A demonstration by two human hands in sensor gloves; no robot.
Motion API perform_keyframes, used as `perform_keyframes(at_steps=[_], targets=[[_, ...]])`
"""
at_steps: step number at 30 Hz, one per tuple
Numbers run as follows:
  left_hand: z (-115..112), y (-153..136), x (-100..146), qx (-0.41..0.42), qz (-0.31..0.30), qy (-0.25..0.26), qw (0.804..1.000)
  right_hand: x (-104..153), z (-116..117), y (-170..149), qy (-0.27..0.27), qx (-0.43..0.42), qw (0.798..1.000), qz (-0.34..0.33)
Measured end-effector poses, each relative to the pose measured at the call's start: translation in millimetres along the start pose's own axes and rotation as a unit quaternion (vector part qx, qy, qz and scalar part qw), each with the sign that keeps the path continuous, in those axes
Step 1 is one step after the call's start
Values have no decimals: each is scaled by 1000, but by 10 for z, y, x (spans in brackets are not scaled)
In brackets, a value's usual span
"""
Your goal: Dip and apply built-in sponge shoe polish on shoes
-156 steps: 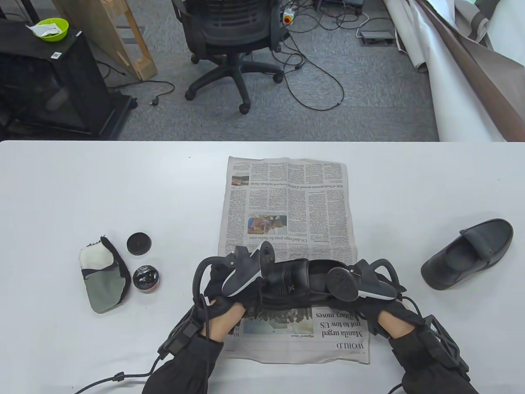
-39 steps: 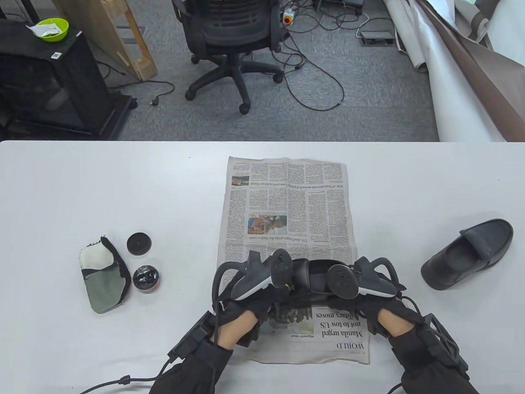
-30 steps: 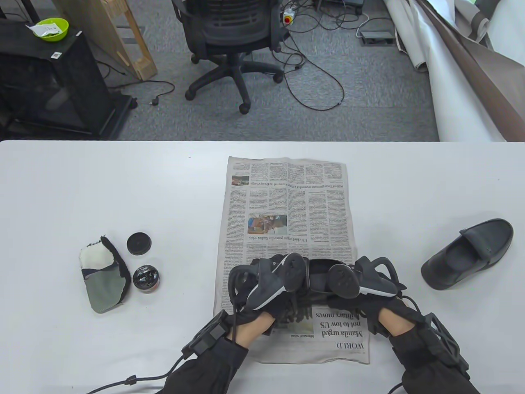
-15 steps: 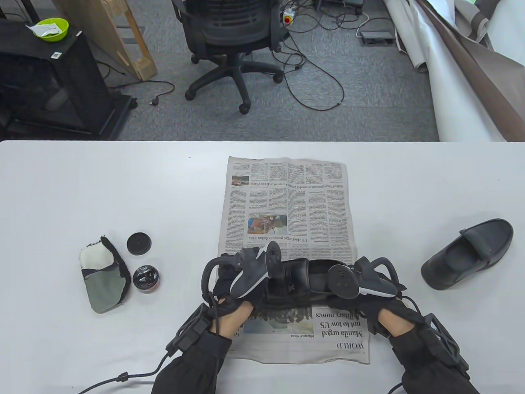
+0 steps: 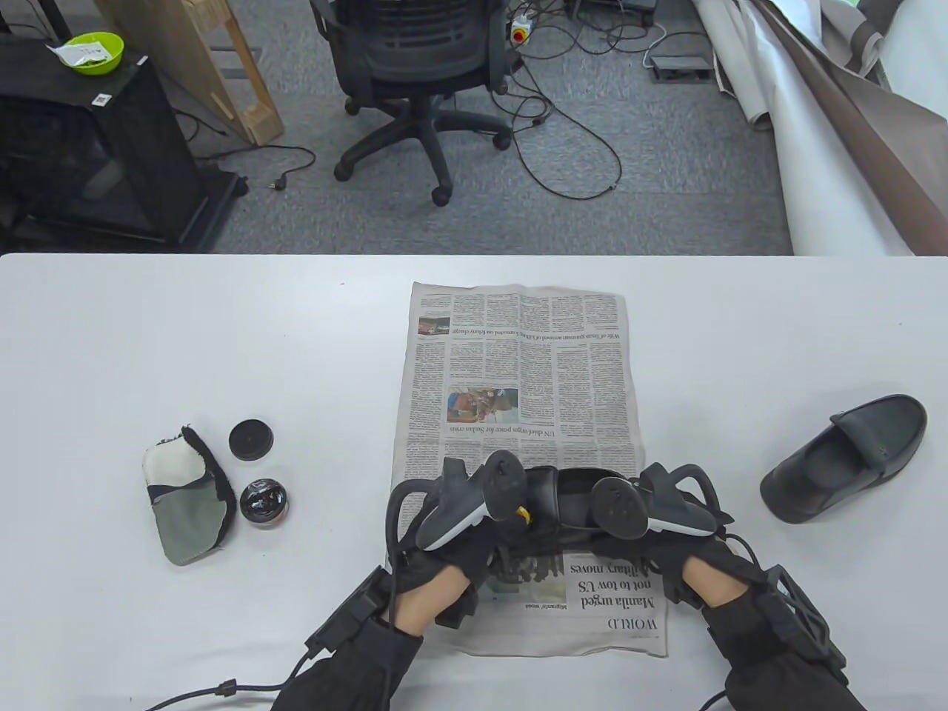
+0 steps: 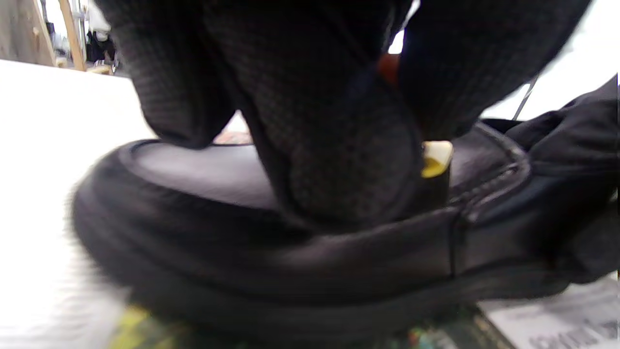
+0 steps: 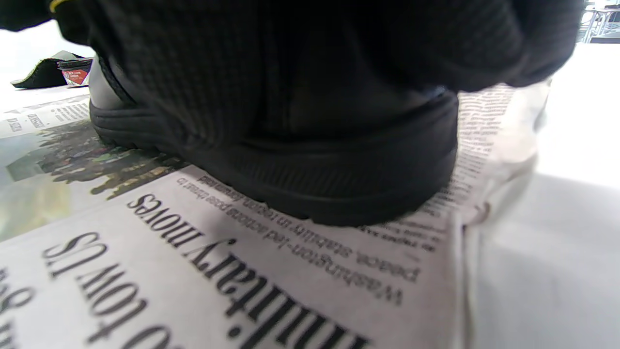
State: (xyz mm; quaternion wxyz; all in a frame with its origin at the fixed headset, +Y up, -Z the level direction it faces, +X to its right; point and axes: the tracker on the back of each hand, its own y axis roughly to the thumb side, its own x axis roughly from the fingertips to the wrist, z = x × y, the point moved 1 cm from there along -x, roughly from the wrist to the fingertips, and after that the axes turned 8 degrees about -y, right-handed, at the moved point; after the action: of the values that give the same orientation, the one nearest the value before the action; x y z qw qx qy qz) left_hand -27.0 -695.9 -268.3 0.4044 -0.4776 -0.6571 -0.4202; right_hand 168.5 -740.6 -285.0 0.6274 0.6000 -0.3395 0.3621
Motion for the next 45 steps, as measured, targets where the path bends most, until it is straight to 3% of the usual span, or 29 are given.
perform_keyframes(at_steps=[7,11,17,25,35,41,45], targets=[[5,65,-22,29,3,110,993,-2,1,-3,0,-4,1000,-3],[37,107,-106,-2,13,147,989,-5,1,-7,1,-5,1000,-4],[39,32,-212,-48,60,142,987,-5,-1,-4,-1,-2,1000,-4],[40,-255,-218,-61,103,86,989,-7,-2,-2,0,-3,1000,-3],[19,-83,-84,10,12,-3,1000,-4,-4,0,-1,-1,1000,-1],[19,130,-40,45,-31,29,998,-8,-3,-2,1,-3,1000,-4],[38,238,-84,31,-16,95,995,-11,-1,-8,2,-7,1000,-5]])
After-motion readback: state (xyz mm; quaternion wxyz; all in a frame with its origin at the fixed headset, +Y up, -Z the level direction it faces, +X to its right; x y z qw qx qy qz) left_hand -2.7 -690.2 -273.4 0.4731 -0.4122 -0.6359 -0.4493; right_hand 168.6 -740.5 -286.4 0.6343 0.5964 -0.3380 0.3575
